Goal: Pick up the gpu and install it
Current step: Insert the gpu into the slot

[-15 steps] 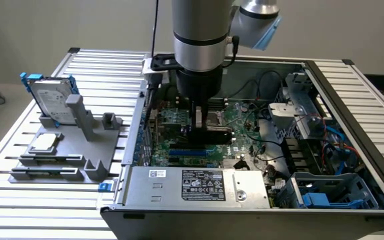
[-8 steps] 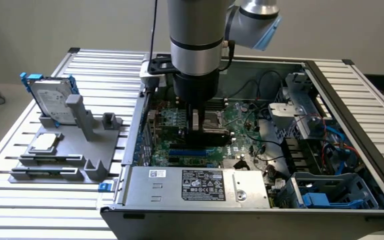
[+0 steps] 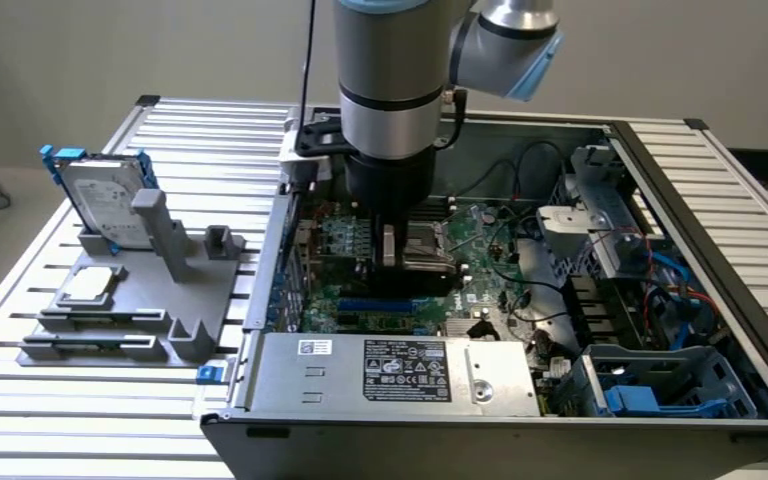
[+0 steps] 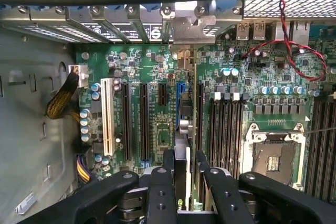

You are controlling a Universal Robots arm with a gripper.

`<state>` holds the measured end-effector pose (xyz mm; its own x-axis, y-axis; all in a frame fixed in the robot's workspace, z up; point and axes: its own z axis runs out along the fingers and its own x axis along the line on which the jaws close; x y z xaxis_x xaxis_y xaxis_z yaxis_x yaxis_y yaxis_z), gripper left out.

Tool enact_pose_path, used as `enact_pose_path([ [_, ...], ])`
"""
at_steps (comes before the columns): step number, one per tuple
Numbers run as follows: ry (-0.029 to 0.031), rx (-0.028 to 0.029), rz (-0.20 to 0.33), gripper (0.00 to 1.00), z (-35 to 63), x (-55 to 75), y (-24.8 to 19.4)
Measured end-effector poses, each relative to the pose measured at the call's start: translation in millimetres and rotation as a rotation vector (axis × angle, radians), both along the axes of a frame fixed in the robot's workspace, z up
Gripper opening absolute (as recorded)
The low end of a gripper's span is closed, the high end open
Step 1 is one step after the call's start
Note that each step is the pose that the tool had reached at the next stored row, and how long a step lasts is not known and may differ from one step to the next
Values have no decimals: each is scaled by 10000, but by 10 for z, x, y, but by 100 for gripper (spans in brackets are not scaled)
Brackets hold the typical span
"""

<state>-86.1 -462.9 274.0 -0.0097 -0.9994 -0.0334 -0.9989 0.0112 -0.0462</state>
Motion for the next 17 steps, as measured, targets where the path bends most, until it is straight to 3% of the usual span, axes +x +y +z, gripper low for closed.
enact_pose_path([
  [3,51,-1,-1,27,-23,-5,0],
  [17,52,0,-48,27,-56,-48,-19],
])
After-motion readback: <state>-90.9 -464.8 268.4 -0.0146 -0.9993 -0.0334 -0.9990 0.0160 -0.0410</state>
